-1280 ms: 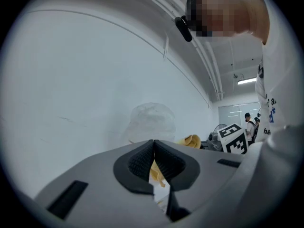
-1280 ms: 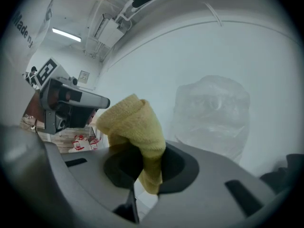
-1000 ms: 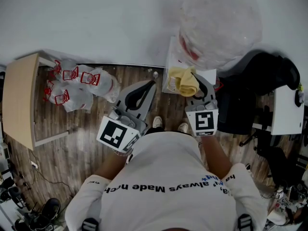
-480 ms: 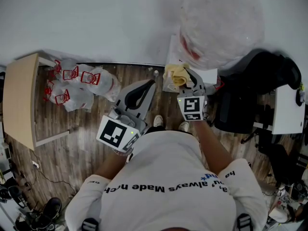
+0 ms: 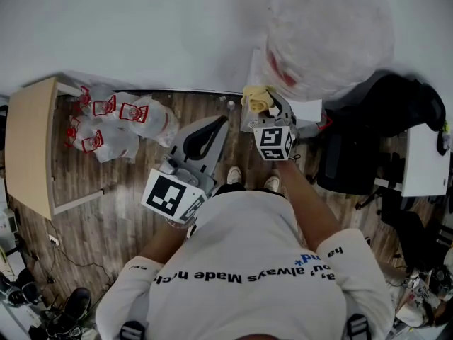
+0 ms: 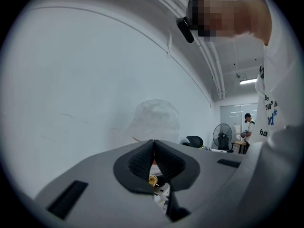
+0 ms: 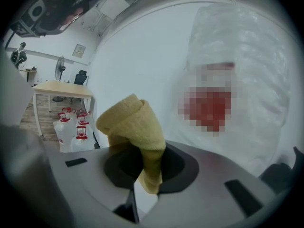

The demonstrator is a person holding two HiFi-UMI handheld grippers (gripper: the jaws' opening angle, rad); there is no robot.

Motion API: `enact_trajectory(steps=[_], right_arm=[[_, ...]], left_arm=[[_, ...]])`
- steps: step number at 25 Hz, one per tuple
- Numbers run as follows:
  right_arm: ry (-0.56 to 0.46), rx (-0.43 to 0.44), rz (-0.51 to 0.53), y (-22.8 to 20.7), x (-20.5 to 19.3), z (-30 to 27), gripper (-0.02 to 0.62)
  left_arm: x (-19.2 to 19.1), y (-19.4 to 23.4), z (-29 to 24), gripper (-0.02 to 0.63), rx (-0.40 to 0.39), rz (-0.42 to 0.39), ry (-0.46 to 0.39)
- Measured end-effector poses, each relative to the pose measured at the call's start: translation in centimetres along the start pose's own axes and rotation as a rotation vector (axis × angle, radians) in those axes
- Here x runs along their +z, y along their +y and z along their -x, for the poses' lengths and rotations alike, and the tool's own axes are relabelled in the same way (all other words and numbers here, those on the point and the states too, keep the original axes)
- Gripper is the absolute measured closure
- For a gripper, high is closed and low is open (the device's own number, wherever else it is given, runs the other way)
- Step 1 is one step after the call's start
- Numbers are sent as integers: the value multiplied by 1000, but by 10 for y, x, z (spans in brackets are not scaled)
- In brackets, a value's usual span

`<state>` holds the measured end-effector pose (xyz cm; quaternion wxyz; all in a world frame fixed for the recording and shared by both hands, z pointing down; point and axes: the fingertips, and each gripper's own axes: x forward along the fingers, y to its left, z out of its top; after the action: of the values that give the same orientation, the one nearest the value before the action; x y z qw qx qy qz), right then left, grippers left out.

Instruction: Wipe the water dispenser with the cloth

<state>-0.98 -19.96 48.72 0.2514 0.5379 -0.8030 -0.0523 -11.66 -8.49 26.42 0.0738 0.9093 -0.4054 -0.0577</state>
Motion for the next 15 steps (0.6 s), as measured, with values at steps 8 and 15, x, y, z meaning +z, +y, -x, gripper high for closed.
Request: enact_trajectory(steps=[8,15], right_arm=[[63,-10,-5,4,-27,-29,531],[131,-14,-32,4,-53,-49,531]], left_arm=[[-3,4,2,586,13,1,12],[-4,2,4,586,15,5,13]])
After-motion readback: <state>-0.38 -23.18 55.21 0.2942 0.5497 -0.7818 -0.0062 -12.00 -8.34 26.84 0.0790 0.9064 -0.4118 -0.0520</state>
